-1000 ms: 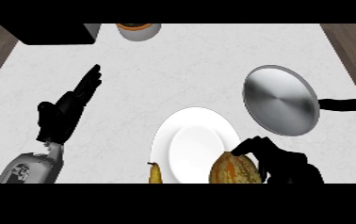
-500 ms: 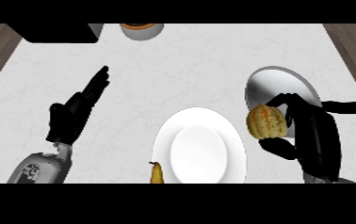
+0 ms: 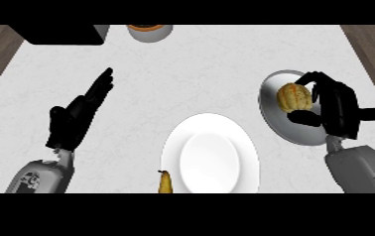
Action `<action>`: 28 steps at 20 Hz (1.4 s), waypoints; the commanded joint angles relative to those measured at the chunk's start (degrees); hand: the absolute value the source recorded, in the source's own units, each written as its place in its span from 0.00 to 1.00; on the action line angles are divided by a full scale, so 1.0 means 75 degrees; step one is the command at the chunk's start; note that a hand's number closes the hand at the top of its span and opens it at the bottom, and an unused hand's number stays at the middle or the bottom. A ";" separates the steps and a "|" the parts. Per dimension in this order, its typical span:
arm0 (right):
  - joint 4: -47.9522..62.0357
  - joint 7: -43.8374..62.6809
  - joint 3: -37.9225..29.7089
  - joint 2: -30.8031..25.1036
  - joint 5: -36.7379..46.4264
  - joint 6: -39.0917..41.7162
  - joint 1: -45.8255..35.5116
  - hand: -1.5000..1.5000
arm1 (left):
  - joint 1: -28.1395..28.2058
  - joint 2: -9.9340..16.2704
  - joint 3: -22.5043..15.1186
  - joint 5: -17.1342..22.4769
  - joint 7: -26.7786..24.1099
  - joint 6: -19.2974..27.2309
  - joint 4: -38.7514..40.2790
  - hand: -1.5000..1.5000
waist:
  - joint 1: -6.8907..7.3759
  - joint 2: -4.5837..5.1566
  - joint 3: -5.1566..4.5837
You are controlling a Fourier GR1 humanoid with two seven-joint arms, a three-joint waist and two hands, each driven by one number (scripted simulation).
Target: Pick the squash from the plate and place it in the pan
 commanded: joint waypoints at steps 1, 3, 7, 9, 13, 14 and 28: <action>0.1938 -0.1384 -0.0572 0.0380 -0.0399 -0.0248 -0.0792 1.00 | 0.0182 -0.0024 0.0229 0.0026 -0.0192 -0.0250 -0.0005 0.50 | 0.0030 0.0003 -0.0001; 0.2292 -0.1591 -0.0895 0.0440 -0.0394 -0.0111 -0.1106 1.00 | 0.0141 -0.0220 0.0189 -0.0199 -0.0022 -0.0218 -0.0080 0.50 | -0.0007 -0.0007 -0.0003; 0.3707 -0.2218 -0.1363 0.0465 -0.0425 -0.0124 -0.2109 1.00 | 0.0158 -0.0424 0.0175 -0.0485 -0.0188 -0.0126 0.0035 0.50 | 0.0045 0.0010 -0.0001; 0.3827 -0.0301 -0.1407 0.0162 -0.0301 0.0621 -0.1651 1.00 | 0.0084 -0.0269 0.0198 -0.0201 0.0000 -0.0382 -0.0036 0.50 | 0.0107 0.0039 -0.0011; 0.5672 -0.1362 -0.1365 0.0387 -0.0380 0.1075 -0.2396 0.00 | -0.0278 -0.0484 0.0151 -0.0515 -0.0297 -0.0236 0.0466 0.50 | 0.0149 0.0091 0.0007; 0.5943 -0.1728 -0.1650 0.0209 -0.0736 0.1495 -0.2666 0.00 | -0.0043 -0.0599 0.0153 -0.0393 -0.0251 -0.0228 0.0282 0.50 | 0.0144 0.0062 0.0007; 0.7146 -0.5058 -0.4468 0.0297 -0.3764 0.2841 -0.3411 0.00 | -0.0096 -0.0450 0.0295 -0.0554 0.0079 -0.0310 -0.0034 0.50 | 0.0099 0.0065 0.0021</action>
